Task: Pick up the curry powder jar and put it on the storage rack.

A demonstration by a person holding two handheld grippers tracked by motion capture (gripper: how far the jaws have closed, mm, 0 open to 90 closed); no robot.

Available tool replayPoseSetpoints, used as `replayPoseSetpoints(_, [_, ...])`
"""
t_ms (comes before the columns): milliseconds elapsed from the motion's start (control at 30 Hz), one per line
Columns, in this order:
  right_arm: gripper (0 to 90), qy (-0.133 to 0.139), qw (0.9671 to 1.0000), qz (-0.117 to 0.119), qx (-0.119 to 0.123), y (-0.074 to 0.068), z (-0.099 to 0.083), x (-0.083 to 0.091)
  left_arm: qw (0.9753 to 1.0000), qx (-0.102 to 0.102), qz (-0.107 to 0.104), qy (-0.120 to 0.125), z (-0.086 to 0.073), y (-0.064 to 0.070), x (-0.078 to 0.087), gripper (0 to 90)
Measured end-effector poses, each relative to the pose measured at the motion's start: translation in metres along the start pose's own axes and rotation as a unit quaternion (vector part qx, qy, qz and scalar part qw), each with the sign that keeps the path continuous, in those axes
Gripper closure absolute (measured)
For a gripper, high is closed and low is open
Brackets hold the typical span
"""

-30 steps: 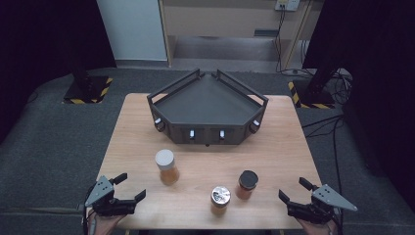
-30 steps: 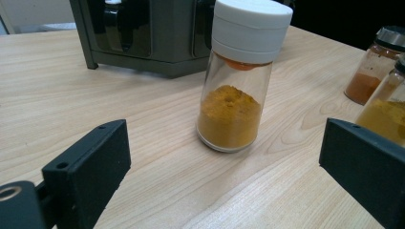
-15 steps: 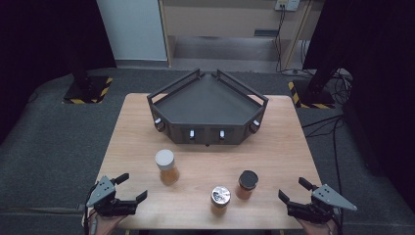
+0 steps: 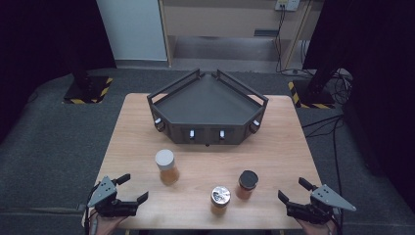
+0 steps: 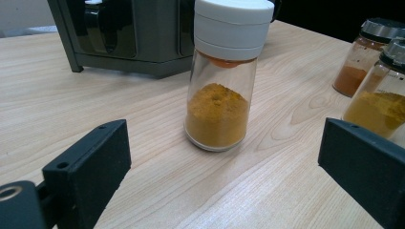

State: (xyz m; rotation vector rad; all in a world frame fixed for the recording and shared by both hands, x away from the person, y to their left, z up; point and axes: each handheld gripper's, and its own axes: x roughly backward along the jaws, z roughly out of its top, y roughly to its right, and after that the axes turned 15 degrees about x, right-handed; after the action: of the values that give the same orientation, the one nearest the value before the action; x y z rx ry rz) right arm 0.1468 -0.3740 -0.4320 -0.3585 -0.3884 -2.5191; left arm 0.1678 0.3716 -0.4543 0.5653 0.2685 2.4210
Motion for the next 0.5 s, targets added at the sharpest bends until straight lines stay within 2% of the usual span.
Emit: replayPoseSetpoints(500, [9.7,0.000,1.0000,0.003,-0.001,0.0006,-0.0001,-0.0002,1.0000,-0.002,0.002,-0.003,0.0012,0.0019,-0.0006,3.0])
